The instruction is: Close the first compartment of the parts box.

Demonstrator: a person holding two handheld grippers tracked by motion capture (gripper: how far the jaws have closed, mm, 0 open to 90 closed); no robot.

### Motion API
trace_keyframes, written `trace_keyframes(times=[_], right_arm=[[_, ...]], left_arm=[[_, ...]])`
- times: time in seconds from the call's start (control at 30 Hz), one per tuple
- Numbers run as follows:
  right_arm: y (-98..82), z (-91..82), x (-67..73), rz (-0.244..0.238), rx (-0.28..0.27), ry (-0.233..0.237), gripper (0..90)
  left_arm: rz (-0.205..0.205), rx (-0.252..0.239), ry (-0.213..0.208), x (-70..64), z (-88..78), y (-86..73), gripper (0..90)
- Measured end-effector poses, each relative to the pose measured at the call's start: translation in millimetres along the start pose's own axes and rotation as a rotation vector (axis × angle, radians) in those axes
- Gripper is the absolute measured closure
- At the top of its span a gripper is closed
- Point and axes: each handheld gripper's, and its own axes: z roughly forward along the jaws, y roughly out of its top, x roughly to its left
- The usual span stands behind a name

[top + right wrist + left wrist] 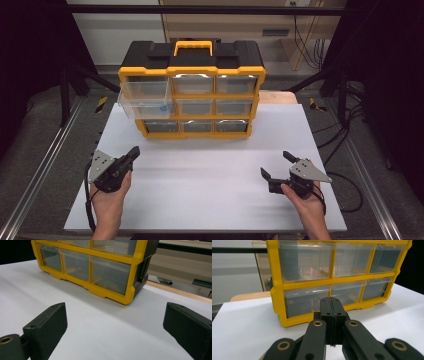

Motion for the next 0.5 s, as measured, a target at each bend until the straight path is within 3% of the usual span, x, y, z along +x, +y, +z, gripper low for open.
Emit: trace_keyframes(times=[0.23, 0.37, 0.5], right_arm=[[0.4, -1.1, 0.3, 0.000, -0.002, 0.006, 5.1], [-0.1, -1.1, 0.9, -0.007, -0.003, 0.015, 5.5], [0.2, 0.1, 0.8, -0.003, -0.004, 0.018, 6.8]], left_arm=[[-0.007, 0.002, -0.011, -5.1, 10.1, 17.5, 90.0], [-0.055, -0.008, -0.016, -5.3, 13.4, 28.9, 90.0], [-0.064, -0.023, -0.012, -7.8, 15.2, 39.6, 90.0]])
